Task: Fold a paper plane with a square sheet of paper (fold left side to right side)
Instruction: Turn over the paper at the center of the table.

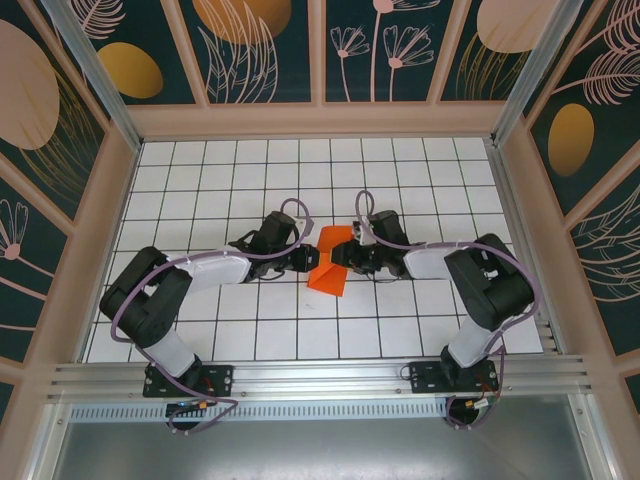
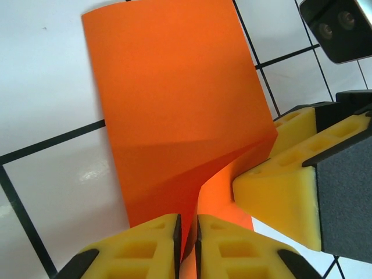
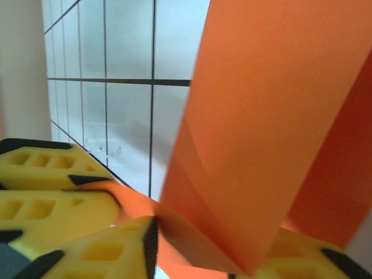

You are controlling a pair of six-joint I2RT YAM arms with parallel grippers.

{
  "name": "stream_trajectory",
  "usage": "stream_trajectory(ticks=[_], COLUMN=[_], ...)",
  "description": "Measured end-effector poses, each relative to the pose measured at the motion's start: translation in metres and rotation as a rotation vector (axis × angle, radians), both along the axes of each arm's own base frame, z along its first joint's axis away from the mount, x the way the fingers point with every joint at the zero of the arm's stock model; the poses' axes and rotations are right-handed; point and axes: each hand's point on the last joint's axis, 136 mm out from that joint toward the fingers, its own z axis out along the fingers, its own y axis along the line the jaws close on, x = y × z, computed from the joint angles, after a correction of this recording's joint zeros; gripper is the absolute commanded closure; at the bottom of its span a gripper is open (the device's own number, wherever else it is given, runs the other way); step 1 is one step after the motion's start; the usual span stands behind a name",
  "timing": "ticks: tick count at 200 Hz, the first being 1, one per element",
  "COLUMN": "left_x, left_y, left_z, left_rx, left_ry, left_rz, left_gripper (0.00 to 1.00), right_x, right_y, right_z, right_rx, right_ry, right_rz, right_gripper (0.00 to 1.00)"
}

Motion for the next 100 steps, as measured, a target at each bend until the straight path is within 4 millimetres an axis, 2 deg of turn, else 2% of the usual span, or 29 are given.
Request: stream_trajectory(ticks=[14,28,53,67,83,100], left_x=[0.002,0.005,0.008,0.011,0.016,0.021], left_y=[0.002,0.005,0.017,0.026,0.036,0.046], left_z=[-0.001,-0.001,0.008,0.025,0.054,0.088], left_rx=[0.006,0.015,0.028,0.027,0.01,-0.019], left_ry=[-0.004,-0.01,-0.041,-0.086,-0.163,-0.248], left_rz=[0.011,0.027,0.076,0.11,0.155,0.215], left_gripper=[0.67,0.57,0.31,0.17,0.03,0.01], right_x=[0.003,0.004,0.005,0.006,0.009,0.017], right_y=[0.004,0.005,0.005,0.004,0.002,-0.005], right_z=[0.001,0.002,0.002,0.002,0.009,0.023], right_rx=[0.011,0.016,0.015,0.011,0.017,0.032], right_ry=[-0.003,-0.006,-0.01,-0.016,-0.03,-0.066], right_rz=[0.004,0.004,0.001,-0.001,-0.01,-0.029], right_gripper=[0.81,0.87,0.97,1.0,1.0,1.0])
